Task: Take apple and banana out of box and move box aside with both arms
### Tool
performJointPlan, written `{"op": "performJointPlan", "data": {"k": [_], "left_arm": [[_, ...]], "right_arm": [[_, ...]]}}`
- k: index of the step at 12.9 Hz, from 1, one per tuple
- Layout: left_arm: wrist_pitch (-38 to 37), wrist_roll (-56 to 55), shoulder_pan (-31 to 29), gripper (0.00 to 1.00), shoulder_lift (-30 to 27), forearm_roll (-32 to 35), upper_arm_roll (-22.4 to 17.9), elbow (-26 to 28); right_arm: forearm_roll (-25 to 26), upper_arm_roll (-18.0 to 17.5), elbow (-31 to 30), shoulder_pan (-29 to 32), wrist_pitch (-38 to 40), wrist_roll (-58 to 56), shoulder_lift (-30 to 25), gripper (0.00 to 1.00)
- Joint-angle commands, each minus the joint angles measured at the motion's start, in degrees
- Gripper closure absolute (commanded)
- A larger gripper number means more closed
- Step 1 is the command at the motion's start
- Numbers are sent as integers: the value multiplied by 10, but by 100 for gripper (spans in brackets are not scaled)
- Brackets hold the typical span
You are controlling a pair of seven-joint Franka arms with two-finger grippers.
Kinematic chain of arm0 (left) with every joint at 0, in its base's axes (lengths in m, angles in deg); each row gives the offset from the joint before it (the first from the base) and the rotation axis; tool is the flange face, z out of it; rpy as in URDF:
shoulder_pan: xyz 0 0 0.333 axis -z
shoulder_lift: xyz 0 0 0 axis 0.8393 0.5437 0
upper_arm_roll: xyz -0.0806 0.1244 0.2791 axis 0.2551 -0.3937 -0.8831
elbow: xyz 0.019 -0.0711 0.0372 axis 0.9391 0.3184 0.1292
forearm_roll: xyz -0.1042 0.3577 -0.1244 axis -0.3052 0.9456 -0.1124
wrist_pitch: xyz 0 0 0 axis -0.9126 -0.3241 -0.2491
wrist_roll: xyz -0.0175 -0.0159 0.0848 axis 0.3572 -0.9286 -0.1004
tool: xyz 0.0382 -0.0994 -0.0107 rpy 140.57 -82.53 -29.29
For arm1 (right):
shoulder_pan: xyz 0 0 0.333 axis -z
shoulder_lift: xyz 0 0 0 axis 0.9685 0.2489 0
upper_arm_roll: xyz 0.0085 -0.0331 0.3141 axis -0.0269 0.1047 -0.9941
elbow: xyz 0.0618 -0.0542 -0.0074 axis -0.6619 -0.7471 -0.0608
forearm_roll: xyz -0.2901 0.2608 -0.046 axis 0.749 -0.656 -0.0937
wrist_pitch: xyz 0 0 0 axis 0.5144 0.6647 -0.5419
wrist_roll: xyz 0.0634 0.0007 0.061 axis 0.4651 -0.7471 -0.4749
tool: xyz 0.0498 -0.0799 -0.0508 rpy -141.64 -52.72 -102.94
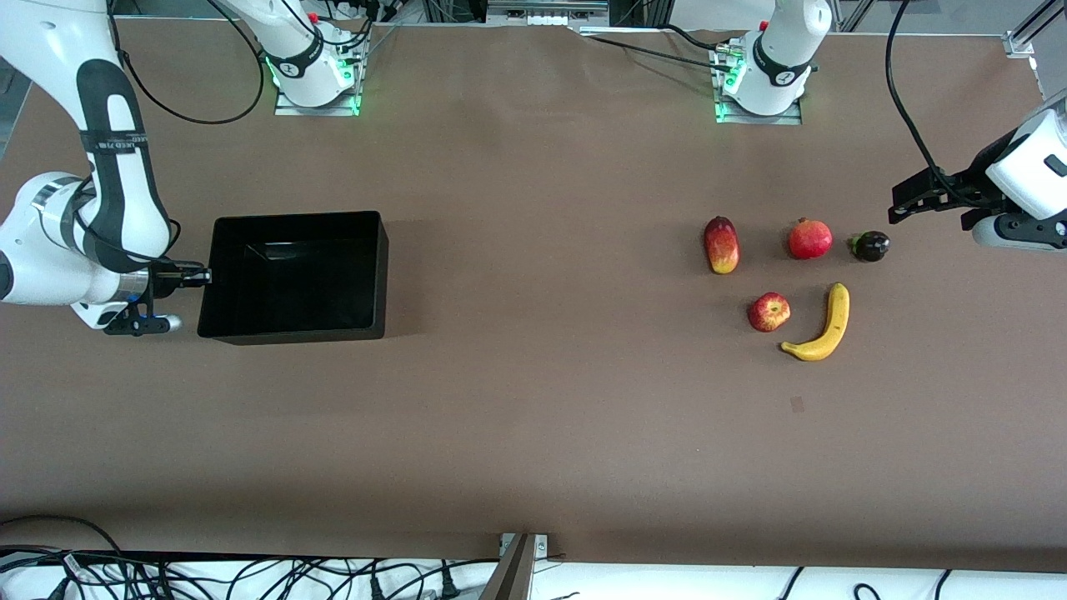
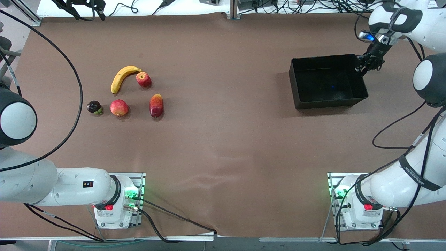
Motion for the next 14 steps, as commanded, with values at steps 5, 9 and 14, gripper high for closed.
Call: {"op": "performJointPlan", "data": {"k": [5, 9, 14], "left_arm": [[-4, -1, -1, 0, 10, -3, 1, -17], [-4, -1, -1, 0, 10, -3, 1, -17], [-5, -1, -1, 0, 10, -3, 1, -17]], "right_arm": [[86, 1, 194, -21, 248, 18, -69, 0], [117, 8, 312, -40, 333, 8, -68, 0], [125, 29, 336, -39, 299, 8, -65, 0]]}}
